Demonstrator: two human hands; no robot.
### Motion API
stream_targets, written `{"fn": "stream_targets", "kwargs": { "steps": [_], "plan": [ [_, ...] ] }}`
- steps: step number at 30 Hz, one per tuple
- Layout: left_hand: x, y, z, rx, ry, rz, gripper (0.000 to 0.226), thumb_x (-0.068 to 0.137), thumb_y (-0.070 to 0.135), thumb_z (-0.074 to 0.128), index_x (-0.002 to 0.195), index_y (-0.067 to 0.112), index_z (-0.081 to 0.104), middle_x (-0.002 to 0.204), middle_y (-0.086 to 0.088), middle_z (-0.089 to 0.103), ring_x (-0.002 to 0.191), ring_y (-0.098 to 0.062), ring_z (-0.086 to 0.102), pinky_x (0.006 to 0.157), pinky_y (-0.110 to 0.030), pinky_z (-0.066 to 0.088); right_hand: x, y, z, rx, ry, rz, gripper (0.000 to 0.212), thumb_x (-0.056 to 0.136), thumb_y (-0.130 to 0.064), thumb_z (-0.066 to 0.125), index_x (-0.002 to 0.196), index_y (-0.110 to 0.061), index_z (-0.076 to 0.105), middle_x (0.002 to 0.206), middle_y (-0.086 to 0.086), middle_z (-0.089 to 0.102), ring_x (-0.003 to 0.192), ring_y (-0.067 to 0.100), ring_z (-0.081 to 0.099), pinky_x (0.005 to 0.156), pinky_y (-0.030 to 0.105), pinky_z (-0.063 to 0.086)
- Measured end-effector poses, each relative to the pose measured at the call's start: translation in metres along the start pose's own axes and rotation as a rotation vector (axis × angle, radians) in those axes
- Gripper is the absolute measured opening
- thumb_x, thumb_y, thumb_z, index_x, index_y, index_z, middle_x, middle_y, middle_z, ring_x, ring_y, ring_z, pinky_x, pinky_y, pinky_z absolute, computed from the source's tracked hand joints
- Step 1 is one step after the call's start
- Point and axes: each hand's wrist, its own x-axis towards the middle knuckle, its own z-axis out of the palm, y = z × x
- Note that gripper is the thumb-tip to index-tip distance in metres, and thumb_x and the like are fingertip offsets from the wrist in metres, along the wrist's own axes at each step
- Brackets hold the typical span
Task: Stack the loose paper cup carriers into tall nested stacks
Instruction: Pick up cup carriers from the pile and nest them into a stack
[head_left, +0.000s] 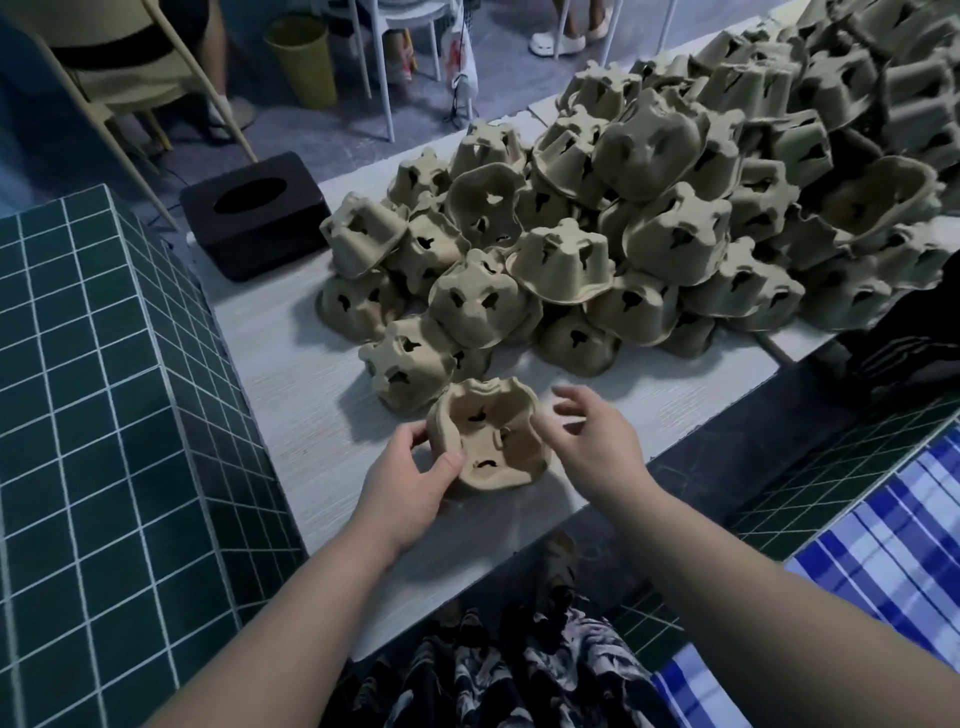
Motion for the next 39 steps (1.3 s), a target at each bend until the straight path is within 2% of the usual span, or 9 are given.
{"fn": "stream_targets", "kwargs": {
  "steps": [4, 8, 13, 17, 24, 28, 32, 37, 39],
  "plan": [
    [0.006, 0.007, 0.009, -0.009, 0.047, -0.02, 0.034, 0.091, 0.03, 0.066, 0.122, 0.028, 0.051, 0.123, -0.001, 0.061, 0.096, -0.023, 0.067, 0.072, -0.038, 0.059, 0.037, -0.017, -0.038, -0.144, 0.271, -0.208, 0.047, 0.086, -0.035, 0.068, 0.127, -0.019, 0.055, 0.116, -0.003, 0.057, 0.106, 0.013, 0.053, 0.092, 0.026, 0.043],
    [0.007, 0.014, 0.022, -0.046, 0.12, -0.045, 0.034, 0.092, 0.03, 0.065, 0.124, 0.028, 0.051, 0.121, 0.004, 0.061, 0.093, -0.022, 0.068, 0.076, -0.042, 0.059, 0.078, -0.038, -0.066, -0.206, 0.337, -0.399, 0.048, 0.084, -0.032, 0.069, 0.126, -0.012, 0.055, 0.12, 0.007, 0.057, 0.112, 0.024, 0.047, 0.095, 0.024, 0.033],
    [0.005, 0.022, 0.048, -0.102, 0.252, -0.073, 0.035, 0.089, 0.038, 0.067, 0.12, 0.041, 0.052, 0.126, 0.005, 0.06, 0.102, -0.025, 0.066, 0.086, -0.051, 0.056, 0.121, -0.052, -0.085, -0.246, 0.143, -0.488, 0.059, 0.085, -0.037, 0.067, 0.135, -0.013, 0.046, 0.132, 0.007, 0.053, 0.125, 0.023, 0.042, 0.104, 0.029, 0.03],
    [0.004, 0.026, 0.064, -0.158, 0.371, -0.093, 0.035, 0.07, 0.057, 0.068, 0.103, 0.058, 0.054, 0.125, 0.012, 0.06, 0.109, -0.024, 0.063, 0.091, -0.052, 0.053, 0.141, -0.06, -0.089, -0.322, 0.006, -0.482, 0.075, 0.082, -0.052, 0.065, 0.14, -0.014, 0.037, 0.131, 0.009, 0.05, 0.123, 0.025, 0.044, 0.102, 0.035, 0.036],
    [-0.003, 0.024, 0.076, -0.199, 0.501, -0.113, 0.037, 0.092, 0.024, 0.066, 0.128, 0.023, 0.058, 0.123, 0.002, 0.064, 0.1, -0.021, 0.067, 0.078, -0.04, 0.058, 0.152, -0.067, -0.084, -0.37, -0.072, -0.472, 0.07, 0.075, -0.053, 0.066, 0.129, -0.015, 0.043, 0.117, 0.011, 0.047, 0.111, 0.031, 0.045, 0.094, 0.038, 0.04],
    [-0.004, 0.024, 0.073, -0.205, 0.5, -0.112, 0.035, 0.092, 0.026, 0.066, 0.125, 0.027, 0.059, 0.125, 0.003, 0.062, 0.106, -0.021, 0.065, 0.09, -0.05, 0.055, 0.146, -0.067, -0.089, -0.242, -0.067, -0.504, 0.077, 0.075, -0.045, 0.068, 0.139, -0.02, 0.036, 0.125, 0.006, 0.045, 0.115, 0.019, 0.042, 0.093, 0.026, 0.036],
    [-0.004, 0.022, 0.073, -0.205, 0.487, -0.085, 0.021, 0.086, 0.035, 0.07, 0.104, 0.043, 0.06, 0.12, 0.012, 0.061, 0.11, -0.023, 0.063, 0.093, -0.054, 0.052, 0.126, -0.066, -0.099, -0.111, -0.05, -0.559, 0.075, 0.076, -0.04, 0.072, 0.14, -0.023, 0.036, 0.125, -0.001, 0.045, 0.105, 0.004, 0.039, 0.09, 0.018, 0.031],
    [-0.003, 0.019, 0.071, -0.16, 0.489, -0.057, 0.016, 0.088, 0.032, 0.069, 0.097, 0.04, 0.059, 0.111, 0.014, 0.064, 0.104, -0.022, 0.065, 0.092, -0.052, 0.053, 0.096, -0.053, -0.084, 0.1, -0.154, -0.561, 0.074, 0.071, -0.045, 0.075, 0.134, -0.033, 0.039, 0.119, -0.009, 0.053, 0.106, 0.008, 0.055, 0.088, 0.035, 0.052],
    [-0.002, 0.016, 0.069, -0.168, 0.494, -0.045, 0.015, 0.087, 0.032, 0.069, 0.097, 0.038, 0.059, 0.109, 0.009, 0.067, 0.096, -0.025, 0.068, 0.086, -0.048, 0.056, 0.086, -0.043, -0.071, 0.13, -0.207, -0.599, 0.071, 0.072, -0.046, 0.075, 0.133, -0.033, 0.042, 0.122, -0.01, 0.054, 0.111, 0.007, 0.054, 0.09, 0.039, 0.052]
  ]
}}
